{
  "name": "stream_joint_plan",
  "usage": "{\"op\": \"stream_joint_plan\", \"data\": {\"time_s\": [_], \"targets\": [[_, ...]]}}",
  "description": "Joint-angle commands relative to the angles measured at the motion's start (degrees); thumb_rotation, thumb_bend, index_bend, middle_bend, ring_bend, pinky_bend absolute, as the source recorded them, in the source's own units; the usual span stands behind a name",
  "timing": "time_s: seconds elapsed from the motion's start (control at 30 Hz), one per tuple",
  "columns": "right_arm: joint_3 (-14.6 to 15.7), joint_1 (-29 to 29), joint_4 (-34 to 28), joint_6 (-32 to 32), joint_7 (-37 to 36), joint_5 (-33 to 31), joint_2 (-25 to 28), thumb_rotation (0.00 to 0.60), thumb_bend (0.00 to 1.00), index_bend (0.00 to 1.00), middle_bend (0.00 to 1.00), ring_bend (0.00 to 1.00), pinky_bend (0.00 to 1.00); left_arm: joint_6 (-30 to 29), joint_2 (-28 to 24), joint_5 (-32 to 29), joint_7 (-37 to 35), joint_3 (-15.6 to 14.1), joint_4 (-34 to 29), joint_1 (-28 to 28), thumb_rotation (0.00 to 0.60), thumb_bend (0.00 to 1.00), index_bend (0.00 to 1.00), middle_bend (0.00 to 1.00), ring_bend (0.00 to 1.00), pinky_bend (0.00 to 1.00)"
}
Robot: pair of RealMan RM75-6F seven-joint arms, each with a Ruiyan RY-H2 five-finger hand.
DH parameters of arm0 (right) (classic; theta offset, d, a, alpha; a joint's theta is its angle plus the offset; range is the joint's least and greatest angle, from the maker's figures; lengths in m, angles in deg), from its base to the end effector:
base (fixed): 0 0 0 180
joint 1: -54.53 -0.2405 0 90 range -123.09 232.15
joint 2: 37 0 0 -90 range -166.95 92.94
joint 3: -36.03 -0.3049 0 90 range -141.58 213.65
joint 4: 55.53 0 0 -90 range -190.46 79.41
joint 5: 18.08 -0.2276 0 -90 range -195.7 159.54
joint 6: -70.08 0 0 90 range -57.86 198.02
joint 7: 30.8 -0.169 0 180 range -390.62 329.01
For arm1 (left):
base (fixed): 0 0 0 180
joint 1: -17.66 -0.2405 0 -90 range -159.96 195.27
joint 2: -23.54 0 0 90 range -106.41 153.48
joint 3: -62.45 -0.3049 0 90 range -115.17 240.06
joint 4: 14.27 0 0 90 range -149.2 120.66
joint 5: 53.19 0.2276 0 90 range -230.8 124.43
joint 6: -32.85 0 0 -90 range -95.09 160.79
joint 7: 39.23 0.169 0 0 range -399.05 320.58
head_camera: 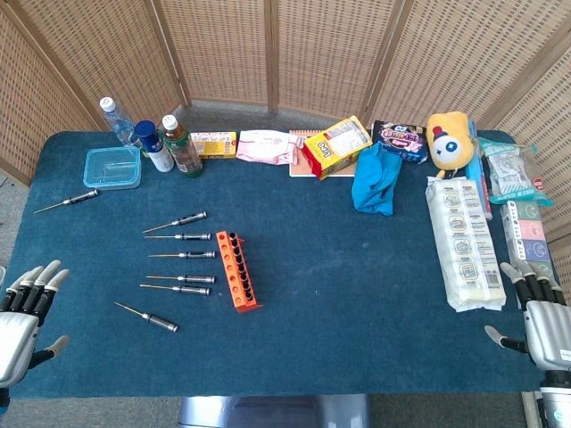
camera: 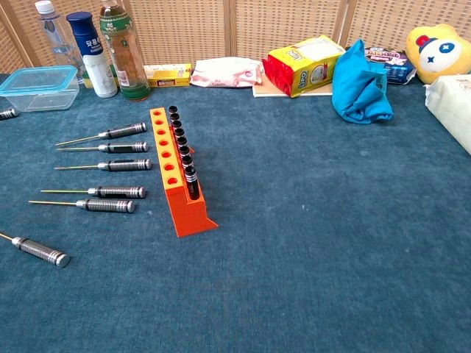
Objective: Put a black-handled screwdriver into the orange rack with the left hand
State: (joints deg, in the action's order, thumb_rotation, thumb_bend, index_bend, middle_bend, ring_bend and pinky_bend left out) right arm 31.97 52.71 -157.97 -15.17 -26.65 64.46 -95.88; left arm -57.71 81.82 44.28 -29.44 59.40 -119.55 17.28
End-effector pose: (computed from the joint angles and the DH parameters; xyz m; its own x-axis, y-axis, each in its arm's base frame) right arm -0.3467 -0.1947 0.1869 0.3787 -0.0094 0.9255 -0.9219 0.0839 0.3781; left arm -0.3078 0.1540 0.1706 0.4394 0.0242 0.8980 0.8935 -0.1154 -0.4341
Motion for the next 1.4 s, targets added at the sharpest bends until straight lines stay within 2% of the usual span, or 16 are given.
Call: {"op": "stream_joint_plan", "data": {"time_s": [0.03,0.27,0.33,0.37,0.43,0.47,0.5,0.53,0.57,0.67,0.77,0.9,1.03,1.23,1.3,1.4], "targets": [[-0.06,0.08,0.02,-0.18,0.33,-0.13,-0.10,0.600,0.12,0.13,0.08,0.07,0.09,0.26,0.18,-0.22,0.36,0.02,-0.11,0.00,0.600,0.08,0.00,0.00,0.00,0.09],[0.03,0.22,-0.39,-0.13,0.46,-0.37,-0.06,0.600,0.12,0.13,0.07,0.07,0.09,0.82,0.38,0.62,0.32,-0.43,0.26,0.22,0.600,0.07,0.00,0.00,0.00,0.09],[0.00,0.12,-0.57,0.09,0.44,-0.48,-0.02,0.600,0.12,0.13,0.07,0.08,0.09,1.27,0.51,1.02,-0.06,-0.53,0.29,0.55,0.600,0.07,0.00,0.04,0.03,0.09],[-0.04,0.02,-0.54,0.23,0.64,-0.59,-0.04,0.600,0.12,0.13,0.07,0.08,0.09,1.50,0.62,1.16,-0.37,-0.52,0.22,0.75,0.600,0.08,0.00,0.13,0.10,0.09],[-0.14,-0.22,-0.51,0.72,1.12,-1.05,-0.20,0.600,0.12,0.13,0.07,0.08,0.09,1.83,1.28,1.45,-1.77,-0.34,0.13,1.25,0.600,0.10,0.00,0.38,0.32,0.13],[-0.12,-0.28,-0.53,0.95,1.24,-1.24,-0.27,0.600,0.12,0.13,0.07,0.08,0.10,1.92,1.63,1.66,-2.28,-0.22,0.37,1.49,0.600,0.11,0.00,0.53,0.48,0.25],[-0.05,-0.34,-0.56,1.23,1.37,-1.45,-0.33,0.600,0.12,0.13,0.07,0.08,0.10,2.04,2.19,2.04,-2.76,0.01,0.98,1.89,0.600,0.12,0.00,0.67,0.64,0.44],[0.01,-0.35,-0.54,1.36,1.45,-1.53,-0.37,0.600,0.12,0.13,0.07,0.08,0.11,2.21,2.66,2.25,-2.91,0.22,1.52,2.21,0.600,0.13,0.00,0.75,0.73,0.59],[0.13,-0.41,-0.48,1.64,1.54,-1.59,-0.40,0.600,0.12,0.13,0.07,0.08,0.12,2.43,3.51,2.66,-3.12,0.70,2.49,2.83,0.600,0.13,0.00,0.85,0.85,0.78],[0.29,-0.58,-0.32,2.16,1.47,-1.61,-0.54,0.600,0.12,0.13,0.06,0.08,0.14,5.44,5.31,3.25,-5.09,0.89,4.58,5.12,0.600,0.15,0.00,0.98,0.98,0.97],[0.60,-0.66,-0.46,2.49,1.59,-1.32,-0.59,0.600,0.12,0.13,0.06,0.08,0.14,9.05,5.37,4.52,-5.19,0.38,4.59,7.45,0.600,0.18,0.00,1.00,1.00,1.00],[0.78,-0.70,-0.75,2.42,1.99,-0.82,-0.65,0.600,0.12,0.13,0.06,0.08,0.14,14.34,5.84,4.88,2.32,0.18,2.07,9.76,0.600,0.18,0.02,1.00,1.00,1.00],[1.07,-0.68,-1.03,2.61,1.75,-0.54,-0.47,0.600,0.12,0.13,0.06,0.08,0.14,22.49,7.88,0.81,10.21,0.00,-0.37,12.17,0.600,0.18,0.07,1.00,1.00,1.00],[0.97,-0.84,-1.00,3.23,0.90,-1.15,-0.09,0.600,0.12,0.13,0.06,0.08,0.14,27.86,13.08,-5.87,16.94,0.12,-1.86,13.13,0.600,0.25,0.22,1.00,1.00,1.00],[0.99,-0.90,-1.07,3.43,0.68,-1.22,0.06,0.600,0.12,0.13,0.06,0.08,0.14,28.54,14.48,-7.80,18.71,0.43,-1.88,13.27,0.600,0.26,0.31,1.00,1.00,1.00],[1.06,-0.92,-1.26,3.62,0.21,-1.20,0.35,0.600,0.12,0.13,0.06,0.08,0.14,29.00,16.54,-10.30,21.01,0.84,-1.79,13.45,0.600,0.27,0.38,1.00,1.00,1.00]]}}
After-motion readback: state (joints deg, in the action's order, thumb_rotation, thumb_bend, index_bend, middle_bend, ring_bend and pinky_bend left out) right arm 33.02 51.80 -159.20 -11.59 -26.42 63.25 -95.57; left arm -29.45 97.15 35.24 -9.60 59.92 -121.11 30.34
